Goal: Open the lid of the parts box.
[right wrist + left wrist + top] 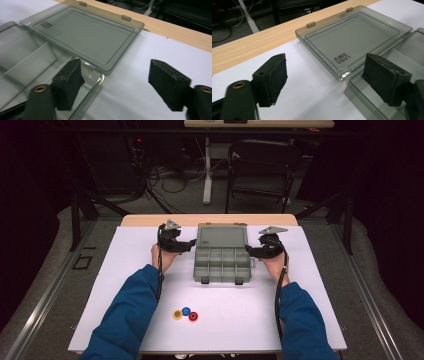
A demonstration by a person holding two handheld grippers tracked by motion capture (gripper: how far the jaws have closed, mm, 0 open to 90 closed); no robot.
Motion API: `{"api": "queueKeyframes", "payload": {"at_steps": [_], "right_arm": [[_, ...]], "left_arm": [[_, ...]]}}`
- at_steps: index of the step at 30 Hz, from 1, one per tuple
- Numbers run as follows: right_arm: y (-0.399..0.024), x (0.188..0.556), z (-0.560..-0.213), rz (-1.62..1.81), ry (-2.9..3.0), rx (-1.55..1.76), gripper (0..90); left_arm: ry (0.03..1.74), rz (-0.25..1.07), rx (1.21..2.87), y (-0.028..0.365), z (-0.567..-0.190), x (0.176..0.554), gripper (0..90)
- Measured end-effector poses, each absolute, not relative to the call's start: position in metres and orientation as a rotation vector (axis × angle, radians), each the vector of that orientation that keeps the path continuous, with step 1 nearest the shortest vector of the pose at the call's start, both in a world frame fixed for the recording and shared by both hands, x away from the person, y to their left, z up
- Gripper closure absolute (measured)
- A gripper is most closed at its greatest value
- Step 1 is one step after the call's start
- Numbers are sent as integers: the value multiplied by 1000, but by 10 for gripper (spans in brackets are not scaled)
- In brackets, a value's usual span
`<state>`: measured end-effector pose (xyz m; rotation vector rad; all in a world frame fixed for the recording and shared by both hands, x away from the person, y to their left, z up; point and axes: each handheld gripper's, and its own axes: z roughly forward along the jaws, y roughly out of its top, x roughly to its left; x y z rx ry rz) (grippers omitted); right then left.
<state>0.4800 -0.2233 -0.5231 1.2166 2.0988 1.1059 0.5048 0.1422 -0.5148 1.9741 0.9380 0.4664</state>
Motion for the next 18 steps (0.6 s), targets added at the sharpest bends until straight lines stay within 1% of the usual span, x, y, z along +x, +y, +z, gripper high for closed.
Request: {"api": "queueKeyframes", "payload": {"at_steps": [6, 9, 11, 15, 18], "right_arm": [[-227, 456, -521, 1144, 2132, 1149, 164], [-229, 447, -521, 1161, 2129, 1126, 165], [-232, 435, -523, 1186, 2133, 1097, 139], [-233, 425, -524, 1187, 2139, 1068, 129], [-232, 412, -522, 1201, 2143, 1039, 106]], "left_arm": [[888, 476, 2012, 151, -508, 484, 124], [871, 482, 2013, 154, -505, 476, 100], [845, 498, 2028, 158, -503, 463, 86], [820, 510, 2043, 161, -501, 449, 56], [790, 531, 2052, 163, -501, 431, 42]]}}
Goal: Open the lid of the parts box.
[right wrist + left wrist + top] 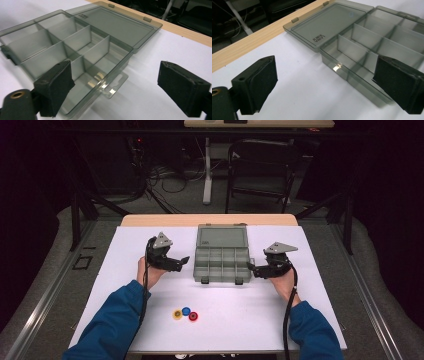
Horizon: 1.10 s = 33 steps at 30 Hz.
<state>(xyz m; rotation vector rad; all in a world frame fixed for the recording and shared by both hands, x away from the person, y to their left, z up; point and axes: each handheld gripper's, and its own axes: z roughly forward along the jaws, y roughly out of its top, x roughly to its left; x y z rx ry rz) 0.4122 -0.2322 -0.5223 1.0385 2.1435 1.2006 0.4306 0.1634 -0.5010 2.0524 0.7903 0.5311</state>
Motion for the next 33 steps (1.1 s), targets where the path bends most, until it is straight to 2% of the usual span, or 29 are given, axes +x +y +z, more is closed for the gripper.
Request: {"api": "queueKeyframes", "payload": {"at_steps": [22, 33], "right_arm": [[-230, 355, -524, 1221, 2173, 936, 24], [-229, 342, -527, 1206, 2180, 916, 1]], "left_arm": [[743, 589, 2144, 180, -513, 359, 3], [729, 591, 2157, 184, -518, 337, 2]]}}
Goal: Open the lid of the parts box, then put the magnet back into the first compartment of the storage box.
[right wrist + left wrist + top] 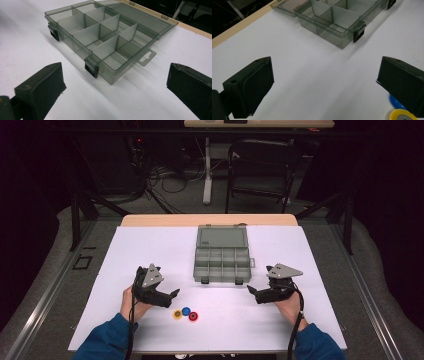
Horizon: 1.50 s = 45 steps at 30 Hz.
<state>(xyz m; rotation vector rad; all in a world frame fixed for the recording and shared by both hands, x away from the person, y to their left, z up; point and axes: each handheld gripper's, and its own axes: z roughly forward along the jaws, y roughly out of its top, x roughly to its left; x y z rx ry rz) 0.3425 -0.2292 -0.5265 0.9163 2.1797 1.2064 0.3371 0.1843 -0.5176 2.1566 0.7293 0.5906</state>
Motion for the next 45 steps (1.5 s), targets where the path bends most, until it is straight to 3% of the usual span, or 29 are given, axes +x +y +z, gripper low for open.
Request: {"api": "queueKeyframes", "payload": {"at_steps": [45], "right_arm": [[-232, 322, -538, 1198, 2208, 905, 2]], "left_arm": [[744, 537, 2217, 196, -529, 290, 2]]}}
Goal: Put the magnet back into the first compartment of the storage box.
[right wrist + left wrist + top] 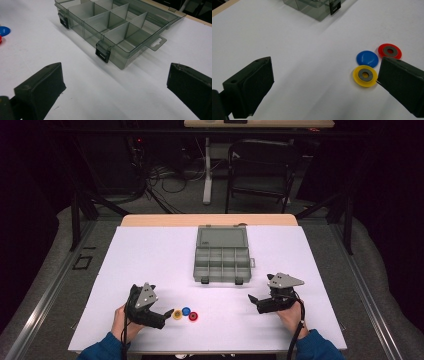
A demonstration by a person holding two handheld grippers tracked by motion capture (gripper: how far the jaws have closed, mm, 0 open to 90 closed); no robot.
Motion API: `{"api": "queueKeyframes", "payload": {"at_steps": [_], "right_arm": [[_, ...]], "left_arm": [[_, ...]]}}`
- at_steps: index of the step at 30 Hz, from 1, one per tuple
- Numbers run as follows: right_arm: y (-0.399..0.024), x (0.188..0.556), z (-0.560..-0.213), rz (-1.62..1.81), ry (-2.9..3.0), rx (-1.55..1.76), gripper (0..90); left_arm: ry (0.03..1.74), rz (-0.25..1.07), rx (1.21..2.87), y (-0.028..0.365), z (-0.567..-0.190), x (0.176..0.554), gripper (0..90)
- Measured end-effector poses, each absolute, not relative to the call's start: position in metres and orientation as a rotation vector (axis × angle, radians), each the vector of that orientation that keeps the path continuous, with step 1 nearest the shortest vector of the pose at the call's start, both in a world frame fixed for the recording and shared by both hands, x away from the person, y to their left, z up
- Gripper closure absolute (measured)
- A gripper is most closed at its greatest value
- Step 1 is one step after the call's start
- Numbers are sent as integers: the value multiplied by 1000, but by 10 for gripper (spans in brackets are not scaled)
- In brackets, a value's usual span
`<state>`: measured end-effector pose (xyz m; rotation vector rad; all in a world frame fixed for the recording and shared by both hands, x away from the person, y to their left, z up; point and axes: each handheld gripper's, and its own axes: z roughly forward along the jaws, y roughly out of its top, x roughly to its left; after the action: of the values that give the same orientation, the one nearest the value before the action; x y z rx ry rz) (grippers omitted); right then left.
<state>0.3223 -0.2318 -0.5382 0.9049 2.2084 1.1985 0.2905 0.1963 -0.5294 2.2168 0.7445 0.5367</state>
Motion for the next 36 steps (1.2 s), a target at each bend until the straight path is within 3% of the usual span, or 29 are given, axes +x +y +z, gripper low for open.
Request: {"api": "queueKeyframes", "payload": {"at_steps": [12, 18, 26, 36], "right_arm": [[-233, 324, -539, 1197, 2221, 922, 6], [-232, 324, -541, 1189, 2229, 928, 11], [-233, 326, -542, 1216, 2231, 947, 18], [-233, 327, -543, 1208, 2236, 951, 24]], "left_arm": [[758, 472, 2256, 194, -538, 282, 3], [739, 421, 2280, 184, -545, 281, 56], [722, 370, 2301, 169, -551, 281, 204], [728, 333, 2311, 165, -556, 283, 474]]}}
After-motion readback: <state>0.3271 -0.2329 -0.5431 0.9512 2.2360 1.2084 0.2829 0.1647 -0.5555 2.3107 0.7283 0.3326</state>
